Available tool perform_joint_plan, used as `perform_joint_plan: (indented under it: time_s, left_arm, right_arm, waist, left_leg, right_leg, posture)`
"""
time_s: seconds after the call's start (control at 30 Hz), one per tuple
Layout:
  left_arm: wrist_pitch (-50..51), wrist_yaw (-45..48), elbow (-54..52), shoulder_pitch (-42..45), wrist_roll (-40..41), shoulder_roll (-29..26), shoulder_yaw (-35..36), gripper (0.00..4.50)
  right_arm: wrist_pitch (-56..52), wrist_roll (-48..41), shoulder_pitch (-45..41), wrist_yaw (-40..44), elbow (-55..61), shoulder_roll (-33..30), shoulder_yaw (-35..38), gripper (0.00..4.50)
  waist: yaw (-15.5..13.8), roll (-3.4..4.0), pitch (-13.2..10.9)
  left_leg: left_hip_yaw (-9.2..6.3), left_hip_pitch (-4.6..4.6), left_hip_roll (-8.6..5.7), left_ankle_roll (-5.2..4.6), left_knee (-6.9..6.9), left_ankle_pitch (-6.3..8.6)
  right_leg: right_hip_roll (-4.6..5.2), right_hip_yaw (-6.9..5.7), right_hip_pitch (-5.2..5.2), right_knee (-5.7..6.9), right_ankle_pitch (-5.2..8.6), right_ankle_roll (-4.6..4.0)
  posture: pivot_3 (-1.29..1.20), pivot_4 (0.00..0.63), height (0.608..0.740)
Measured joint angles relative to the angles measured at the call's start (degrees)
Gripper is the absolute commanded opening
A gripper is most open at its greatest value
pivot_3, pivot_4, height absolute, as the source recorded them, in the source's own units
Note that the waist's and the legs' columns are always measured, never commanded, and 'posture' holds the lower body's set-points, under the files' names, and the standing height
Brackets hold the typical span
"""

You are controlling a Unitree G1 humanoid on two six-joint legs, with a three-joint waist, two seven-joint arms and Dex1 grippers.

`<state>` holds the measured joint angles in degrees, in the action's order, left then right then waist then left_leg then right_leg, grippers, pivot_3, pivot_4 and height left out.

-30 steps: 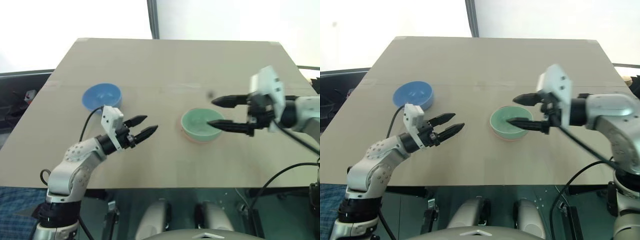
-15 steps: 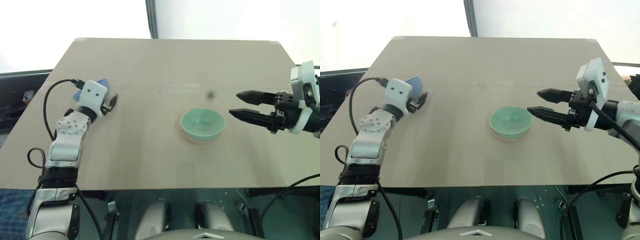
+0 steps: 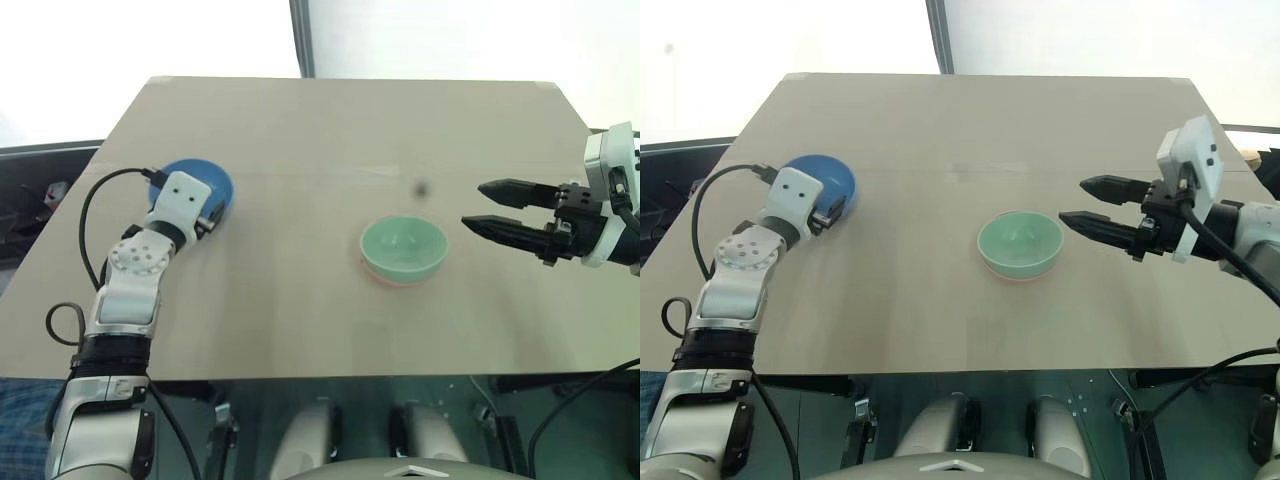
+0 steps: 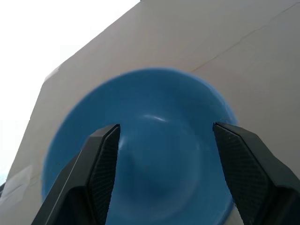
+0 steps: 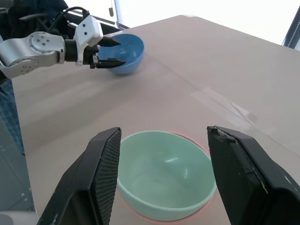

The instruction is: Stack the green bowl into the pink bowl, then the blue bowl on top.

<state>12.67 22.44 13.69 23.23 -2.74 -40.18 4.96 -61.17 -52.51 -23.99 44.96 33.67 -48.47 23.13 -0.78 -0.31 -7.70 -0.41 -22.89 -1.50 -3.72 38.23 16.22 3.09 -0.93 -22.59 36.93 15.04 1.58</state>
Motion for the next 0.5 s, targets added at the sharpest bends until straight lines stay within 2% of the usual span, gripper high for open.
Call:
perform_joint_plan:
  time_s: [0.3, 0.5]
  left_arm:
    - [-1.2, 2.3, 1.5, -0.8, -2.8, -1.6, -2.3, 3.33]
    - [-6.6, -0.1, 1.7, 1.6, -1.5, 0.5, -0.4, 3.33]
  right_arm:
    - [1.2, -1.9, 1.3, -1.8, 0.0, -0.1, -0.8, 3.1]
    - [2.0, -2.3, 2.6, -2.4, 0.0, -0.5, -0.8, 3.1]
  waist:
    - [-0.1, -0.02, 0.0]
    - [-0.1, -0.06, 0.0]
  left_leg:
    - [0.0, 0.0, 0.01, 0.0, 0.0, 0.0]
    - [0.0, -0.02, 0.0, -0.01, 0.02, 0.0]
  right_leg:
    - [0.01, 0.0, 0.0, -0.01, 0.0, 0.0]
    - [0.01, 0.0, 0.0, -0.01, 0.0, 0.0]
  posture:
    - [0.0, 0.15, 0.74]
    - [0.0, 0.15, 0.74]
